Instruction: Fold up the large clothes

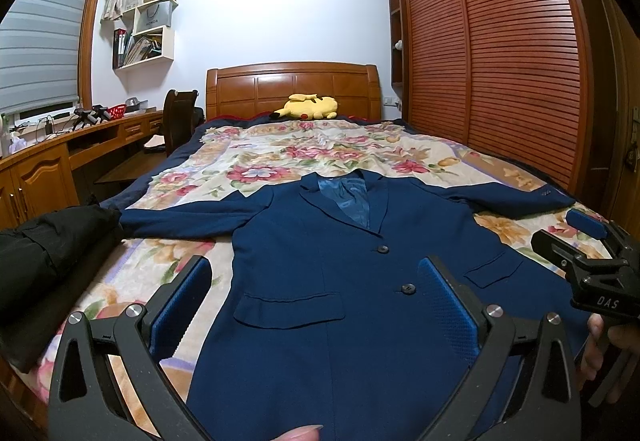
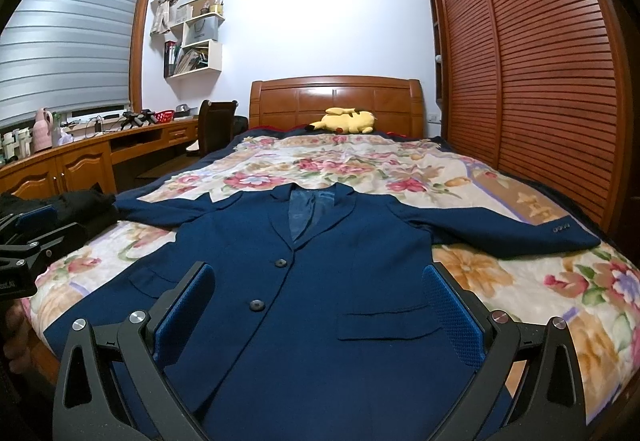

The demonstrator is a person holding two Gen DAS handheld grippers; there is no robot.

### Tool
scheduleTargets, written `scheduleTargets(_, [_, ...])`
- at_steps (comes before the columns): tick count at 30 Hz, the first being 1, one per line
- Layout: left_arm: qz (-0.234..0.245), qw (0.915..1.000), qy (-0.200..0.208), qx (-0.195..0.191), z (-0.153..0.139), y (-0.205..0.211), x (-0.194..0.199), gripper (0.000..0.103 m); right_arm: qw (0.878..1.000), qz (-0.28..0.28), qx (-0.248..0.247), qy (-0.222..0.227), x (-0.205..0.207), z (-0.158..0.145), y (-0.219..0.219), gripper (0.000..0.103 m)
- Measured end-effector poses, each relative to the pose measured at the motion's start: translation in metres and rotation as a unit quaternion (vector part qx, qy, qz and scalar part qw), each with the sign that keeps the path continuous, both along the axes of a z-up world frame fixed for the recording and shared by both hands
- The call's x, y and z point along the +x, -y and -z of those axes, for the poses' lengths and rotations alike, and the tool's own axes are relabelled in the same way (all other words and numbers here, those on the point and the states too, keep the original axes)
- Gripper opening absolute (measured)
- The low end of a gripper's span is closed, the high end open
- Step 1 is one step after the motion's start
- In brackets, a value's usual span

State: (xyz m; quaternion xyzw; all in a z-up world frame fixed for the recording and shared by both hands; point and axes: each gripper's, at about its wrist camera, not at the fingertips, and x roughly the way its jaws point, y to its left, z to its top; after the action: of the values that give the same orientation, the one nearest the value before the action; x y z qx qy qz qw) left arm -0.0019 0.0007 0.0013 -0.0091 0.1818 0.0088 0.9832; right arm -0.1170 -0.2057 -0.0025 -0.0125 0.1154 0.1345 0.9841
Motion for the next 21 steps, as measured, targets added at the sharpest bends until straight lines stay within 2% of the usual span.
scheduleTargets(21, [0.0, 1.0, 0.0, 0.001, -0.0008, -0.0002, 0.0006, 0.103, 1.0, -0.001, -0.001, 0.002, -0.0005, 0.0019, -0.0004, 0.103])
